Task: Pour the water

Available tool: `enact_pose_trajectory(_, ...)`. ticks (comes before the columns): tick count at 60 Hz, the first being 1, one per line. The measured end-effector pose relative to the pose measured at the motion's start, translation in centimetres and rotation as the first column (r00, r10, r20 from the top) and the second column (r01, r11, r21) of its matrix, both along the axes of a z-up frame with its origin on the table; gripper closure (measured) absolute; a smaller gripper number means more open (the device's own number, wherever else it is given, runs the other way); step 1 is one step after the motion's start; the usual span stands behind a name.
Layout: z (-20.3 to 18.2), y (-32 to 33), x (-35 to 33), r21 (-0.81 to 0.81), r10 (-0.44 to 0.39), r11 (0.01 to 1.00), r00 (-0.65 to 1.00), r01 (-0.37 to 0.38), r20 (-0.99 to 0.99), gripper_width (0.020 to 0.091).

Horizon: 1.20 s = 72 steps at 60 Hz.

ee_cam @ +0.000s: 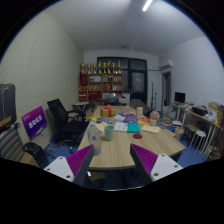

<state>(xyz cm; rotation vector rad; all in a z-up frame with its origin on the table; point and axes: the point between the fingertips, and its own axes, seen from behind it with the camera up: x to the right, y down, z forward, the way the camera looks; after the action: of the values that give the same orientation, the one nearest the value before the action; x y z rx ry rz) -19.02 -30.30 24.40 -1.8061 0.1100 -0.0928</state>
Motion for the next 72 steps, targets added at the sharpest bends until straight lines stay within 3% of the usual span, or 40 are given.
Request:
enact_pose_trajectory(17, -4.6, 13.4, -6.2, 0.029, 0.104, 0.994, 0.995, -0.103, -0.01, 0.0281)
enact_pose_trajectory(39, -12.4, 29.1, -6.2, 0.032, 0.08, 0.996, 0.997, -0.08, 0.012, 0.0283)
enact_pose_trajectory(50, -13.5, 33.7, -6.4, 0.072, 0.077, 0.994, 0.996, -0.08, 0.036, 0.0286)
enact_pose_trajectory(53, -14.2, 35.1, -6.2, 0.073, 0.085, 0.993, 0.995, -0.088, 0.046, 0.0304)
enact_pose_trajectory(56, -14.8, 35.9, -6.3, 0.063, 0.087, 0.994, 0.995, -0.09, 0.042, 0.0461)
enact_pose_trajectory(62, -14.6, 36.6, -6.6, 0.076, 0.083, 0.993, 0.996, -0.087, 0.044, 0.0513)
enact_pose_trajectory(66, -14.6, 37.0, -7.4, 0.08, 0.115, 0.99, 0.992, -0.118, 0.047, 0.0559)
enact_pose_trajectory(72, -15.1, 38.5, -7.7, 0.029, 0.18, 0.983, 0.984, -0.18, 0.002, 0.0568)
